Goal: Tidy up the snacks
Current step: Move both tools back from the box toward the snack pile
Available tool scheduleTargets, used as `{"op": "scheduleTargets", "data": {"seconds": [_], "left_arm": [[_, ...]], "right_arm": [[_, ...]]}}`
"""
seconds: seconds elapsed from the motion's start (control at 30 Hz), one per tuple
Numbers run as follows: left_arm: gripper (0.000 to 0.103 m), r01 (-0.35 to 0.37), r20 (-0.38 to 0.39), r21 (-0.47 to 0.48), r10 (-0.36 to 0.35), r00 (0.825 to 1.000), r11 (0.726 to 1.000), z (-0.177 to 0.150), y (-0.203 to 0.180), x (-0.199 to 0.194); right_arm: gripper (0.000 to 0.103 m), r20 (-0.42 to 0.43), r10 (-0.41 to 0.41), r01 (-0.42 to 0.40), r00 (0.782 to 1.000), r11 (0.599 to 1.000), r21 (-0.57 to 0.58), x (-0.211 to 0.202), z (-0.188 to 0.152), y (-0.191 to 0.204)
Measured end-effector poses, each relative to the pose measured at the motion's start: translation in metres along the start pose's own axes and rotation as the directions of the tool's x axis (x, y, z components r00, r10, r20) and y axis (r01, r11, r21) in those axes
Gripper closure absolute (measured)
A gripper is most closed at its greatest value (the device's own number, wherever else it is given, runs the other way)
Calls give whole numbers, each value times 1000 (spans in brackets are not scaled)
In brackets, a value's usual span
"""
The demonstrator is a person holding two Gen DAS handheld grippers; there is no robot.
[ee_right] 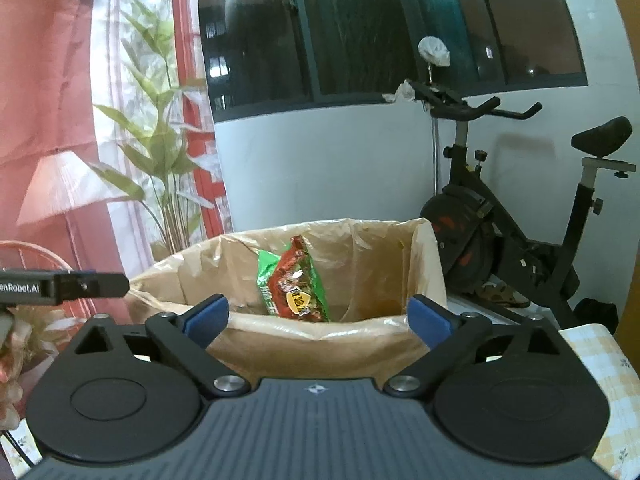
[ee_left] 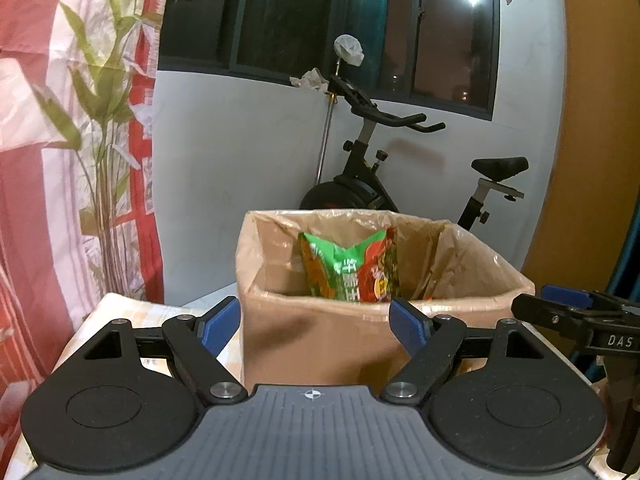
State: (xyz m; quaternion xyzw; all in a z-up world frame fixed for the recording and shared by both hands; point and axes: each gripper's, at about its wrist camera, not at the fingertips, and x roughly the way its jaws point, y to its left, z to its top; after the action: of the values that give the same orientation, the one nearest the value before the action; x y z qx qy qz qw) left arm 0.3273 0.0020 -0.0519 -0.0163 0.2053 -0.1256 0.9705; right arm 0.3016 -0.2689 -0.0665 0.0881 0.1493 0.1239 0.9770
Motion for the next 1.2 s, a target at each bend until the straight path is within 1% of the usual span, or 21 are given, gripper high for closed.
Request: {"op": "scheduleTargets", "data": {"seconds": [0.2,0.37,0.47,0.63,0.83,1.07,1.2], "left_arm": [[20,-18,-4,-5,18,1000,1000,-20,4,-18],[20,-32,-17,-44,32,999,999,-36,10,-27],[20,-45,-24,-66,43,999,997,-44,14,-30],[20,-71,-43,-86,67,997,994,-58,19,-33],[20,-96,-67,-102,89,994,990,-71,26,-36],[20,-136,-124,-128,120,985,982,-92,35,-38],[20,-144,-147,-138,124,981,980,-102,39,-37]], "right_arm": [[2,-11,4,-4,1000,999,41,-19,-19,0],[2,-23,-14,15,1000,999,46,-31,-35,0],[2,-24,-29,30,999,999,36,-38,-43,0],[2,-32,-24,25,999,999,43,-45,-53,0],[2,-55,-23,28,998,996,84,-48,-67,-7],[2,-101,-57,70,993,989,127,-49,-83,-21],[3,-132,-82,100,988,986,134,-49,-95,-28]]}}
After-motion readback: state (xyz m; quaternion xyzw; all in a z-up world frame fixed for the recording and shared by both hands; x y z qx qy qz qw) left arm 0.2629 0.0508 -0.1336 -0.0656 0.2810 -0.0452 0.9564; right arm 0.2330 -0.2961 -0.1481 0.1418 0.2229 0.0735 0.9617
